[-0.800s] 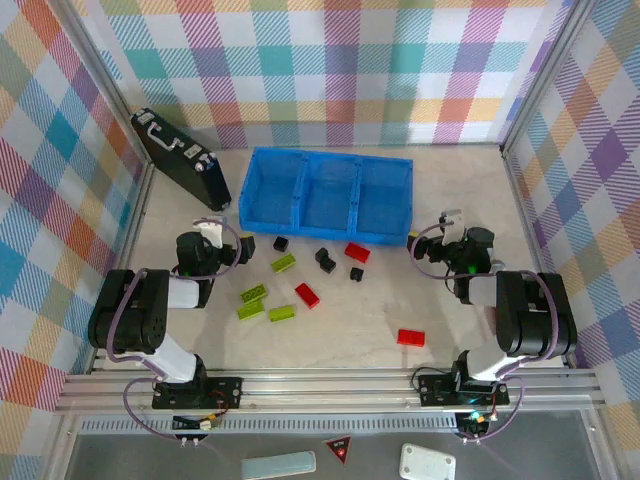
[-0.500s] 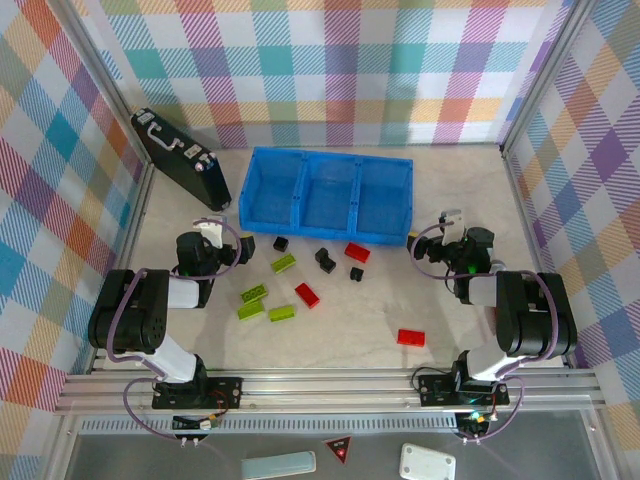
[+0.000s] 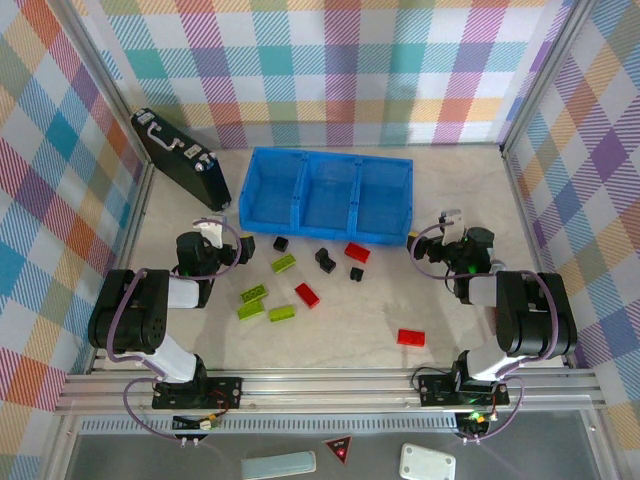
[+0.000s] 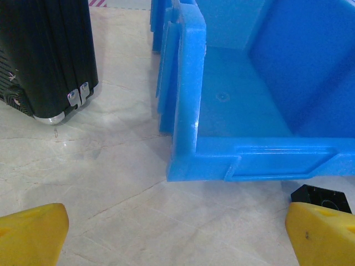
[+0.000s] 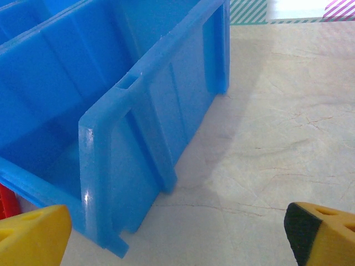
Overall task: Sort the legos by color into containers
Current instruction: Pick up the lego from the center of the table.
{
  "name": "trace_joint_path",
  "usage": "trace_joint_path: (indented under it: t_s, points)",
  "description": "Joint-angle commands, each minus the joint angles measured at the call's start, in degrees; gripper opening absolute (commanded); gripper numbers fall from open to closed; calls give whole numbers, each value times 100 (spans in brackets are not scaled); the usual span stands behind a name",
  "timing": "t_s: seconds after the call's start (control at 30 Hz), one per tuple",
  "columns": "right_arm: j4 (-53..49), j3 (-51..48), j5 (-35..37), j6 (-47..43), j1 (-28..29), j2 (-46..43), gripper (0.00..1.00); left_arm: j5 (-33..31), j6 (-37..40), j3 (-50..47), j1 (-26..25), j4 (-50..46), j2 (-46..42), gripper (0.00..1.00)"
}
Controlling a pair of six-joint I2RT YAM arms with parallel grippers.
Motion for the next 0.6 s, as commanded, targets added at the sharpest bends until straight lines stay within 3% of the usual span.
trace_joint_path:
  t_s: [0.0,0.57]
  points:
    - [184,-53,-160,-75,-8,-10,99,181,87,-79,50,205,1,100]
    - [378,-226,-12,-36,4,-172,99,-76,57,-206,14,298,-157,100]
